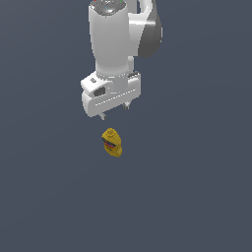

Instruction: Pick up the object and move it to a goal position.

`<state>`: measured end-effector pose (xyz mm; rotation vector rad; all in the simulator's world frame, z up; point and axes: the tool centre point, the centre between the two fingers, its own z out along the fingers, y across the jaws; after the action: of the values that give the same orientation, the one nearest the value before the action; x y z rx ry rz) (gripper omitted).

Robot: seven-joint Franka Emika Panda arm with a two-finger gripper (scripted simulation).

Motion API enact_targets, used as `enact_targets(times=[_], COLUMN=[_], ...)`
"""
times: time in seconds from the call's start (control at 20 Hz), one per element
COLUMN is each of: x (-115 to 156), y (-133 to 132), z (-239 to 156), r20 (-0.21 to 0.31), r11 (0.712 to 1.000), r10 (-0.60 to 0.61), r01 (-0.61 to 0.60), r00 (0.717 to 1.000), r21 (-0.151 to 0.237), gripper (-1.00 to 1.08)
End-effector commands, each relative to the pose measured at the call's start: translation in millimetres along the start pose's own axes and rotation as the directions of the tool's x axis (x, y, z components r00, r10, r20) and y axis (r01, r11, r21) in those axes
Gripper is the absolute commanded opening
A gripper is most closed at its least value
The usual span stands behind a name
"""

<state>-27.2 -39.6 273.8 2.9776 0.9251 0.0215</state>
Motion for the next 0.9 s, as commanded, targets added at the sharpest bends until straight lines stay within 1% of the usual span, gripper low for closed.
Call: enact_targets(times=[0.0, 0.2, 0.45, 0.85], x=[0, 0, 0, -1], y=[5, 13, 20, 28], z=[8, 22, 37, 51], r20=[0.001, 0.001, 0.000, -0.003], r11=[0.998, 0.990, 0.972, 0.947], r10=[-0.056, -0.144, -0.234, -0.320], r01=[0.056, 0.144, 0.234, 0.320], r00=[0.998, 0.990, 0.972, 0.947], r21=[0.004, 0.012, 0.019, 0.026], gripper=[1.00, 1.00, 1.00, 1.00])
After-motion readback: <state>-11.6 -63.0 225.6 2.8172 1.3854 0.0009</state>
